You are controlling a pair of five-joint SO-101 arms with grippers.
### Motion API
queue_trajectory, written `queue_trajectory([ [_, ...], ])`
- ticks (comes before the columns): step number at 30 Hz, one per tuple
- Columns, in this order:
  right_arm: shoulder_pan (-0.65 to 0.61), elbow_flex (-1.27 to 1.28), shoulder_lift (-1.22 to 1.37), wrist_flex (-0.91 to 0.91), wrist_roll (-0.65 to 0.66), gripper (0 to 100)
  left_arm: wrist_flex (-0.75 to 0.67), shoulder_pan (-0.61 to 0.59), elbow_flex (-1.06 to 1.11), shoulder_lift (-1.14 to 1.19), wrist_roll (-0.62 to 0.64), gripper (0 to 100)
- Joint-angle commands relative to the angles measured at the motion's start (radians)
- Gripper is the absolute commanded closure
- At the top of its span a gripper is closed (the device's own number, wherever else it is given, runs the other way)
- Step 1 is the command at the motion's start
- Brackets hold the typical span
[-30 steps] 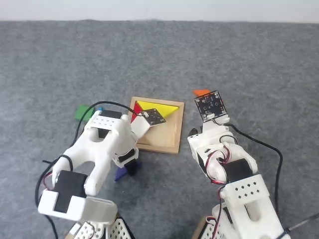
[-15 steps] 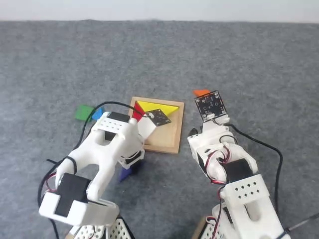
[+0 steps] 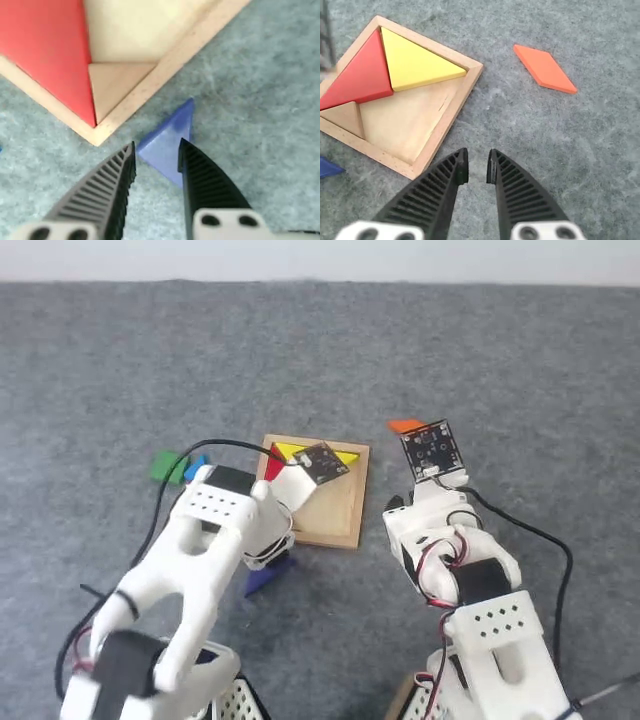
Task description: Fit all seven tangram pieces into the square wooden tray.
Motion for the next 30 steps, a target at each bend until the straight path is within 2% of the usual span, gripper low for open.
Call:
queue_trajectory([
  [1,0.012,-0.049,0.001,-0.016,-0.005,91.3,0.028,0.014,-0.007,-0.098,0.002,87],
  [8,0.012,-0.049,0.001,-0.015,-0.006,91.3,0.043,-0.023,0.008,-0.041,-0.044,86],
  [13,0.012,-0.049,0.001,-0.015,-0.006,91.3,0.011,-0.051,0.041,0.048,-0.072,75],
  [17,0.012,-0.049,0.001,-0.015,-0.006,91.3,-0.068,-0.091,0.028,0.124,-0.069,74],
  [21,0.012,-0.049,0.001,-0.015,-0.006,91.3,-0.071,-0.149,-0.033,0.198,-0.068,74],
  [30,0.012,-0.051,0.001,-0.015,-0.006,91.3,-0.060,-0.066,-0.084,0.290,-0.061,75],
])
